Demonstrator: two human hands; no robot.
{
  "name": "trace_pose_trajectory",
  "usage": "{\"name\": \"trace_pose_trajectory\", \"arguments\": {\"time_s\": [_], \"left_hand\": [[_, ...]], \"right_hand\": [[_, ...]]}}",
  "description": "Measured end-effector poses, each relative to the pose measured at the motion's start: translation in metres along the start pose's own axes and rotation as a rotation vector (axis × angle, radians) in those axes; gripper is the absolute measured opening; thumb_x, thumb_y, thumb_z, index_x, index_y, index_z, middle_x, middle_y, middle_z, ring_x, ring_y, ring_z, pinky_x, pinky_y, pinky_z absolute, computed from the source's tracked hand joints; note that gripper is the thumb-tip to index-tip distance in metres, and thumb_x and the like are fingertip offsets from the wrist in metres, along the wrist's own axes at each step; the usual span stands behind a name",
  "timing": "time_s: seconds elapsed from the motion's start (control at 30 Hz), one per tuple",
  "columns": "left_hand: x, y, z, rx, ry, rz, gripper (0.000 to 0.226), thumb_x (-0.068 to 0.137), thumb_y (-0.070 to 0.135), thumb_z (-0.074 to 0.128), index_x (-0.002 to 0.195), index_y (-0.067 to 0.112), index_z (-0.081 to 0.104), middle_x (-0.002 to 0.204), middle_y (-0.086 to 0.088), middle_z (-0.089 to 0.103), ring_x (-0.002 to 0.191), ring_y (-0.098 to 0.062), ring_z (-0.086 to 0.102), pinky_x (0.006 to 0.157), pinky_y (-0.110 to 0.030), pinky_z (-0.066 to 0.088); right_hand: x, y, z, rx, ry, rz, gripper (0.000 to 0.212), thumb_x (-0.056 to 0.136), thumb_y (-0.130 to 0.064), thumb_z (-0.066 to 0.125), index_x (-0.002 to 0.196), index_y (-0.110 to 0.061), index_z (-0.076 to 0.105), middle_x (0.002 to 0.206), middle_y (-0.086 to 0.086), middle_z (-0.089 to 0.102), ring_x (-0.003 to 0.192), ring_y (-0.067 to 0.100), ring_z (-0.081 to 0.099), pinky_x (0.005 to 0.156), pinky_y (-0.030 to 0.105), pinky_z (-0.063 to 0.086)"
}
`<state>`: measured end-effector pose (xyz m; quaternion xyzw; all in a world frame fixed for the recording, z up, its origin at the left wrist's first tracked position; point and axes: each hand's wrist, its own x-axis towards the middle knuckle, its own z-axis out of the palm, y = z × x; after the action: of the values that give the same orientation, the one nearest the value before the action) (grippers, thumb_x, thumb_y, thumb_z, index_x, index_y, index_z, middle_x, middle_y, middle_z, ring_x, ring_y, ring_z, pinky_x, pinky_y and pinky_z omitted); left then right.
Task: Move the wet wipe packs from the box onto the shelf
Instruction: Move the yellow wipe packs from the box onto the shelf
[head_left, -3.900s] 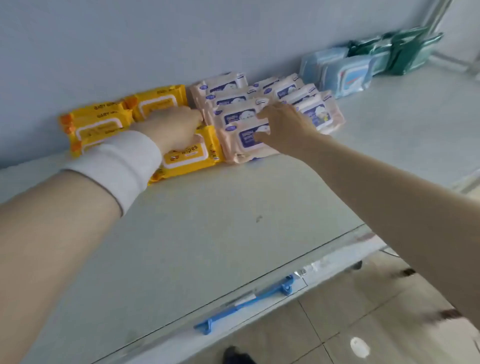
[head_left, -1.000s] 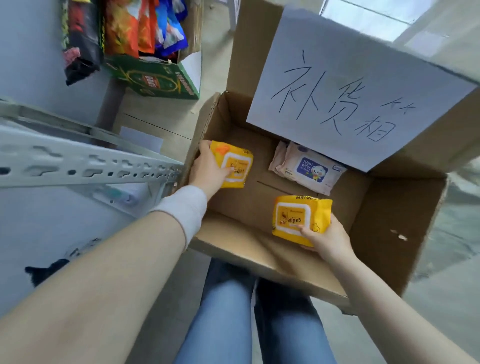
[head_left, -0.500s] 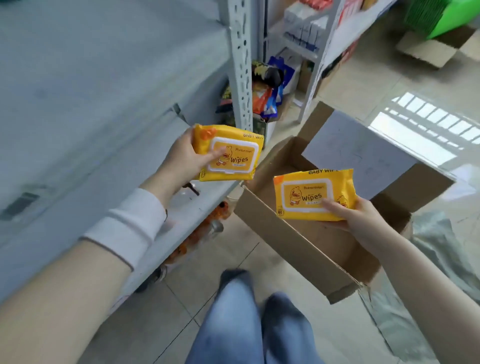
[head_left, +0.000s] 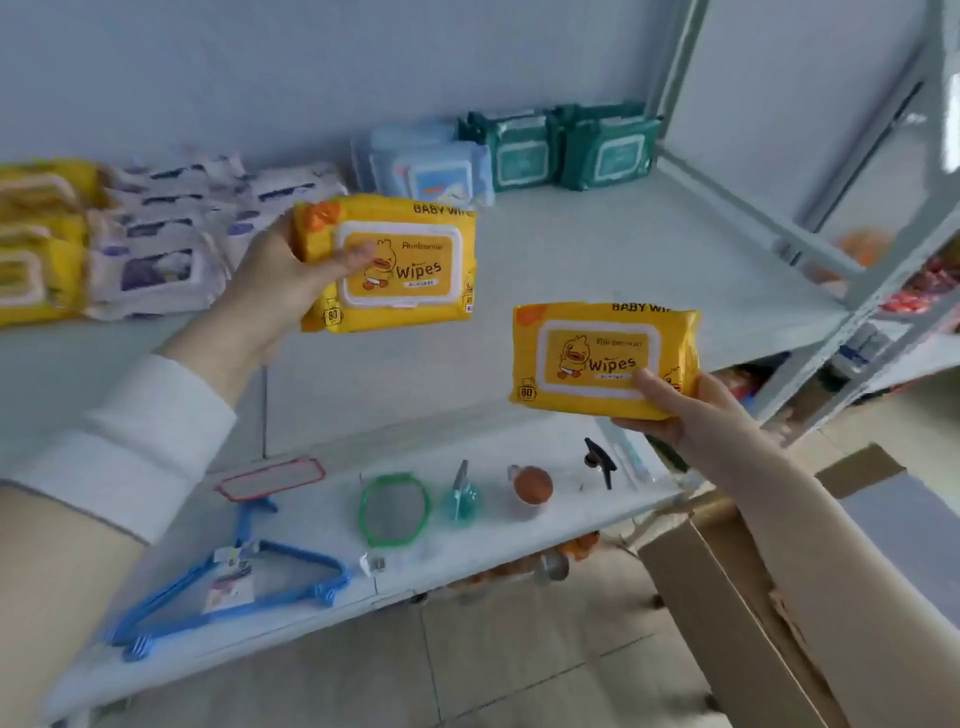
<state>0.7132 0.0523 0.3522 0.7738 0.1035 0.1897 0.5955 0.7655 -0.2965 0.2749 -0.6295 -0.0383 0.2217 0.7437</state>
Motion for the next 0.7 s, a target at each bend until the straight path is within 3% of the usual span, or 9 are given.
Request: {"name": "trace_pose_trajectory", "arguments": {"time_s": [0.13, 0.3, 0.4, 0.6, 0.7], "left_hand": [[-0.006, -0.027, -0.091, -0.028, 0.128, -0.053, 0.033, 0.067, 0.036, 0.072, 0.096, 0.032, 0.057, 0.087, 0.018, 0.068, 0.078, 0.005, 0.065, 0.066, -0.017, 0.052], [-0.026, -0.061, -0.186, -0.009, 0.212, -0.152, 0.028, 0.084, 0.018, 0.063, 0.109, 0.028, 0.056, 0.098, 0.012, 0.067, 0.089, -0.004, 0.065, 0.076, -0.026, 0.052], [-0.044, -0.080, -0.244, -0.039, 0.304, -0.224, 0.026, 0.088, 0.019, 0.058, 0.111, 0.031, 0.056, 0.098, 0.013, 0.068, 0.084, -0.002, 0.067, 0.067, -0.025, 0.053], [-0.070, -0.111, -0.364, -0.063, 0.394, -0.349, 0.027, 0.090, 0.018, 0.054, 0.112, 0.035, 0.054, 0.092, 0.017, 0.072, 0.078, -0.002, 0.071, 0.058, -0.024, 0.056], [-0.059, -0.134, -0.424, -0.055, 0.413, -0.381, 0.022, 0.090, 0.019, 0.055, 0.107, 0.033, 0.055, 0.091, 0.015, 0.072, 0.074, -0.003, 0.071, 0.063, -0.030, 0.052]], "right_hand": [[0.029, 0.006, 0.085, 0.006, -0.110, 0.007, 0.043, 0.066, -0.032, 0.073, 0.104, -0.016, 0.059, 0.099, -0.002, 0.075, 0.092, 0.018, 0.071, 0.066, 0.026, 0.058], [0.066, 0.008, 0.176, -0.051, -0.286, 0.004, 0.033, 0.070, -0.023, 0.064, 0.102, -0.012, 0.061, 0.095, 0.001, 0.076, 0.086, 0.018, 0.073, 0.062, 0.027, 0.058], [0.087, 0.014, 0.244, -0.101, -0.420, 0.005, 0.031, 0.072, -0.023, 0.062, 0.102, -0.014, 0.062, 0.098, 0.001, 0.075, 0.087, 0.018, 0.072, 0.063, 0.027, 0.059], [0.101, 0.053, 0.376, -0.146, -0.510, 0.079, 0.013, 0.086, -0.013, 0.058, 0.097, -0.016, 0.064, 0.096, 0.002, 0.074, 0.086, 0.016, 0.072, 0.065, 0.028, 0.060], [0.114, 0.066, 0.445, -0.139, -0.490, 0.070, 0.017, 0.087, -0.013, 0.059, 0.103, -0.016, 0.062, 0.105, 0.007, 0.071, 0.095, 0.021, 0.069, 0.070, 0.032, 0.060]]}}
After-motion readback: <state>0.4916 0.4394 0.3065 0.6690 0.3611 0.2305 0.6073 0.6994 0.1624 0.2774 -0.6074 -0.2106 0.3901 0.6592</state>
